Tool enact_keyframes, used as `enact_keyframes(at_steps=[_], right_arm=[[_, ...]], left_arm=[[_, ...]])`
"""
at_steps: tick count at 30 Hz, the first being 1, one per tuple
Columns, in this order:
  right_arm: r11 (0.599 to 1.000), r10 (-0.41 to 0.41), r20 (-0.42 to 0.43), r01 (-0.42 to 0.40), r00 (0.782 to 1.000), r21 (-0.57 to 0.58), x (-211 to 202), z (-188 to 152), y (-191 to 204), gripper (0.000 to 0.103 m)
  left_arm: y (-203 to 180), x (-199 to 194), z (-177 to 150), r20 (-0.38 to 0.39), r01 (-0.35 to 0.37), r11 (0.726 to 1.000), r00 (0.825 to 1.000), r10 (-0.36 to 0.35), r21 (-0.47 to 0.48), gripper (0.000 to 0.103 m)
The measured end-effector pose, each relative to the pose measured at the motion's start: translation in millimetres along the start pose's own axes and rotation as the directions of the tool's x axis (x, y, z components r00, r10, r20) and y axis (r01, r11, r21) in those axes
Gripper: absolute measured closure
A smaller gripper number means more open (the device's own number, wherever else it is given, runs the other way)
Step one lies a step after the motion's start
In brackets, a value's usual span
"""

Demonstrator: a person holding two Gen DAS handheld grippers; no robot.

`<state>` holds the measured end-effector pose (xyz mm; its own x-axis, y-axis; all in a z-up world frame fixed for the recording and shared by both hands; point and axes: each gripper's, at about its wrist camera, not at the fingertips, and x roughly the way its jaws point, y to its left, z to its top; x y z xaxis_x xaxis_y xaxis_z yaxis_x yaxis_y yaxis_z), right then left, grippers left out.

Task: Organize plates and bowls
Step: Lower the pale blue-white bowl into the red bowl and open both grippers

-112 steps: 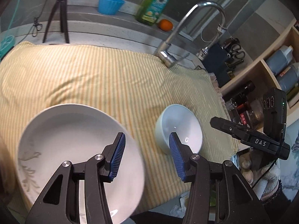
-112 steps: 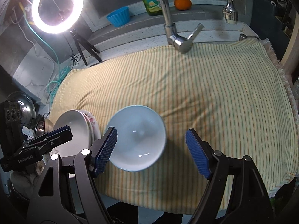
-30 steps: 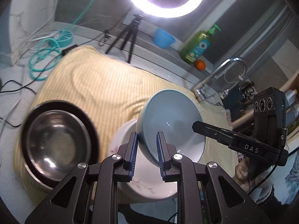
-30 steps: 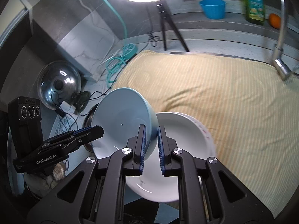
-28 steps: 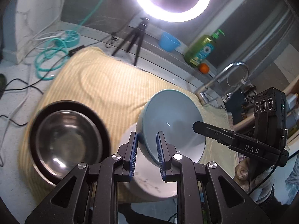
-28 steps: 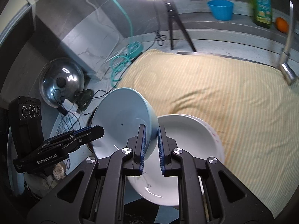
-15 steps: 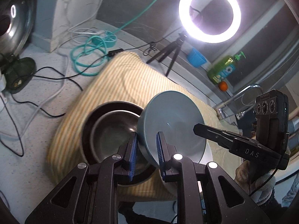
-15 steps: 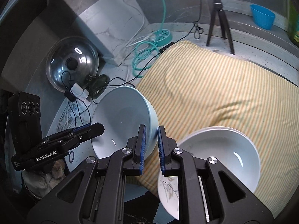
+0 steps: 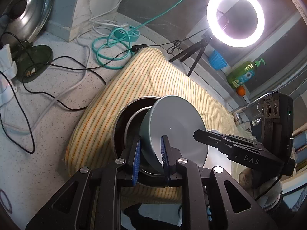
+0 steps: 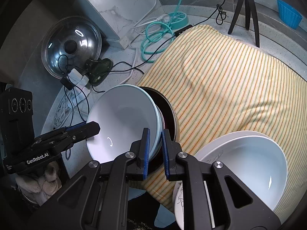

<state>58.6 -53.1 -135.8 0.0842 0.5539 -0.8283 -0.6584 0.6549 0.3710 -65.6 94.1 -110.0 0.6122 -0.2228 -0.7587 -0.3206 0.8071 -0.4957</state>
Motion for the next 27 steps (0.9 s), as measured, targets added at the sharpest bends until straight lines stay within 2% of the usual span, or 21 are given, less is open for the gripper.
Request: enact_keyframes(at_steps=[23,26,27], right_arm=[[0.999,-0.024,-0.038,0.023,0.999,-0.027,18.5,3.1,6.9,0.088],[0.999,-0.017,-0.028,0.016,0.999,-0.029,15.9,4.3,6.5,0.082],[0.999,-0.015,-0.02,0.014,1.0,-0.03,14.2,4.8,6.5,0.074]], left_arm=[[11.0,6.5,1.2,-0.035,-0.028,0.999,0.999,0.028,-0.018,0.085],[10.7,5.0,2.1,-0.032,-0.03,0.999,0.999,0.03,-0.018,0.085],[10.5,4.5,2.6,-0.03,-0.033,0.999,0.999,0.032,-0.017,0.084]])
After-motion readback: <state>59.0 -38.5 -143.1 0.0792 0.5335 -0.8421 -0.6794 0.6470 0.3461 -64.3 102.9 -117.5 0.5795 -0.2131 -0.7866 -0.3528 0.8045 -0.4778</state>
